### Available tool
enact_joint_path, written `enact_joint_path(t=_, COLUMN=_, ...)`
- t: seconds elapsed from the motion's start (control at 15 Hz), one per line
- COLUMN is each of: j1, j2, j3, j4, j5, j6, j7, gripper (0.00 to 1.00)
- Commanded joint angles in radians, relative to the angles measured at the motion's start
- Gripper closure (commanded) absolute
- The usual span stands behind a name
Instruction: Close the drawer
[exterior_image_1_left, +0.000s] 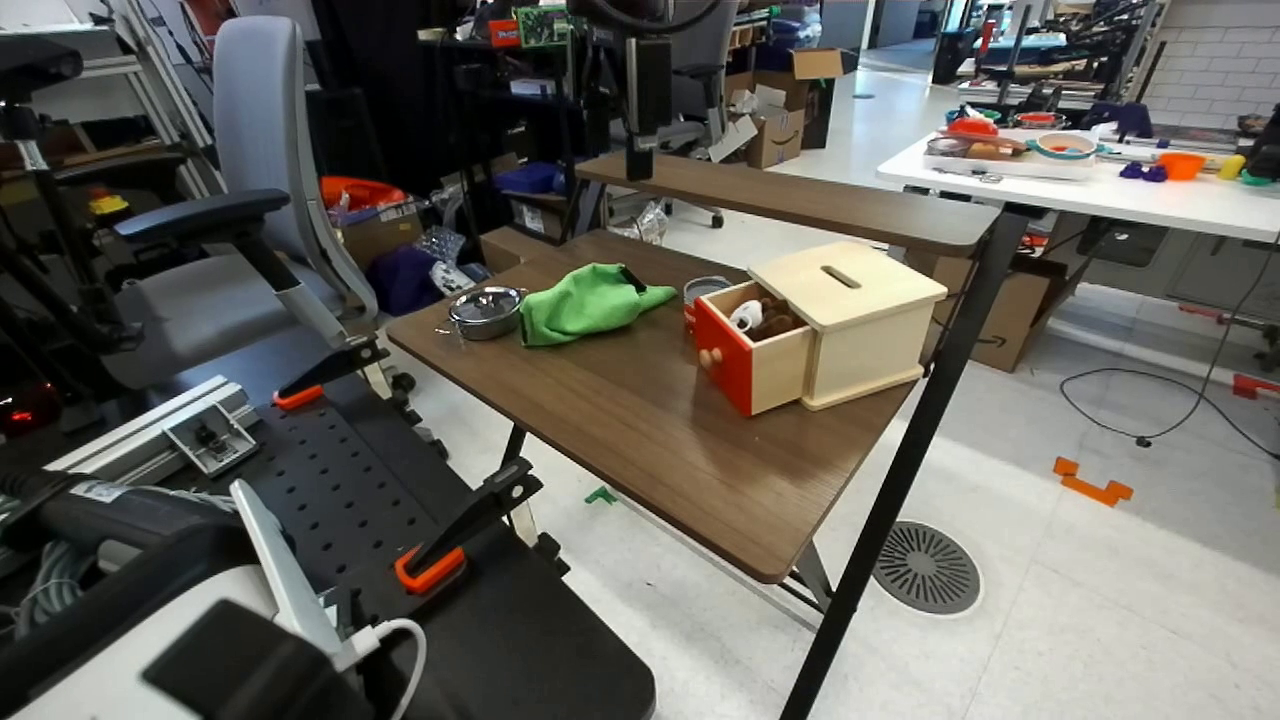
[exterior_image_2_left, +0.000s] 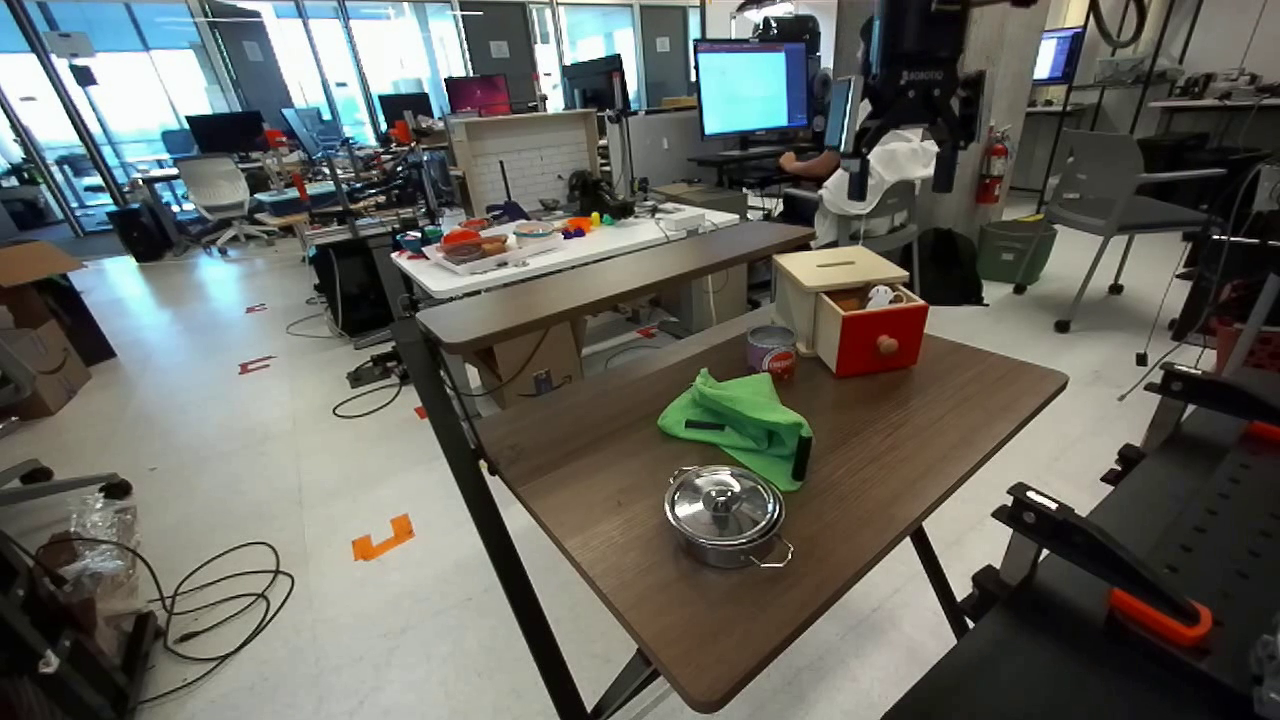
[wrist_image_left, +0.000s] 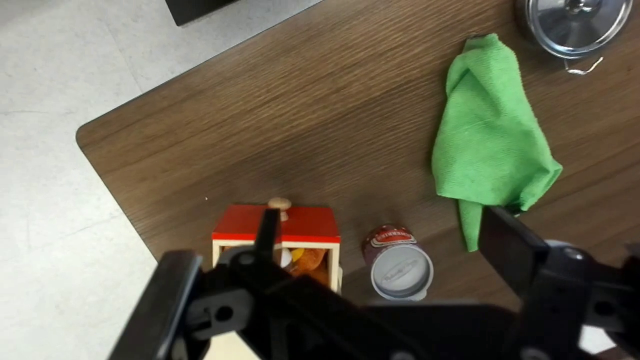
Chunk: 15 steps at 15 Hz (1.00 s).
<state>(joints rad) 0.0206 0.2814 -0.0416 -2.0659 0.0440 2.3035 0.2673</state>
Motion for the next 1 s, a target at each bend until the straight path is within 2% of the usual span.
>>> enact_joint_path(t=0.0, j1=-0.004, j2=0.08, j3=-0.024, j4=0.05, j5=-0.027, j6=-0.009, j7=0.024, gripper=0.0)
enact_joint_path(t=0.93, j1=-0.021, j2=0.333, j3=-0.081, j4=0.179, j5=-0.017, j6=0.016, j7=0.012, gripper=0.0)
